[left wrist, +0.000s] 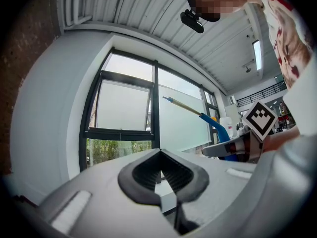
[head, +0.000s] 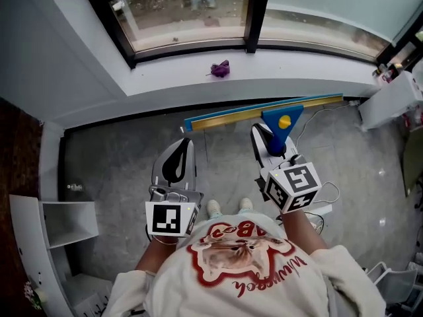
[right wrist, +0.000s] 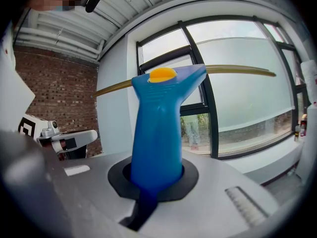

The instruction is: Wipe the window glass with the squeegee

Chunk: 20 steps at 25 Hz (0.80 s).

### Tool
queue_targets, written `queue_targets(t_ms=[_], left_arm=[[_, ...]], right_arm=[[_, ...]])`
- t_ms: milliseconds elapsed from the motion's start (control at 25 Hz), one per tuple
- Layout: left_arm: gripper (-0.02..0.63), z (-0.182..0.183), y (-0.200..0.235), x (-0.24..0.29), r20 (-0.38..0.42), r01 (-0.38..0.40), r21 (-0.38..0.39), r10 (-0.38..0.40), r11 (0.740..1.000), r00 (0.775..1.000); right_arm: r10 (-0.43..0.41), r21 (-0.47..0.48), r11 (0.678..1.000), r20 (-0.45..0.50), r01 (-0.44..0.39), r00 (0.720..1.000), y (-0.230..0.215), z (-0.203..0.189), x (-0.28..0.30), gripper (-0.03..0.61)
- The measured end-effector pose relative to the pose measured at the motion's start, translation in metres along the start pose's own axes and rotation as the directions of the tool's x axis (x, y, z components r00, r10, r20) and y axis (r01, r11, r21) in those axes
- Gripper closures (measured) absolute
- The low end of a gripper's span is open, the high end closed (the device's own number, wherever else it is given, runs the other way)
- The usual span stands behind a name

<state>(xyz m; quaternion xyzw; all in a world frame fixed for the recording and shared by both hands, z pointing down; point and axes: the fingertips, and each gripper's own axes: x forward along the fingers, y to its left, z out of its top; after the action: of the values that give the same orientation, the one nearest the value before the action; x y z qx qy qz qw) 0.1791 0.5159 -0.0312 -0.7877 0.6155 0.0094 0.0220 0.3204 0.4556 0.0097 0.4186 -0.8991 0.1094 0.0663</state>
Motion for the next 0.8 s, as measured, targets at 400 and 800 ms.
queue_targets(t_ms=[400, 800], left_arm=[[0.614, -0.02, 0.038, -0.003, -0.024, 0.021, -0.041, -0.022, 0.999, 0.999], [0.614, -0.032, 0.072, 0.073, -0.029, 0.015, -0.046, -0.016, 0.999, 0.999]], right_arm=[[-0.004, -0.056, 0.998, -0.038, 0.002, 0.999, 0.034, -0.013, 0.02, 0.551], [0.025, -0.024, 0.999, -0.029, -0.026, 0.999, -0.002, -0.001, 0.098, 0.551]])
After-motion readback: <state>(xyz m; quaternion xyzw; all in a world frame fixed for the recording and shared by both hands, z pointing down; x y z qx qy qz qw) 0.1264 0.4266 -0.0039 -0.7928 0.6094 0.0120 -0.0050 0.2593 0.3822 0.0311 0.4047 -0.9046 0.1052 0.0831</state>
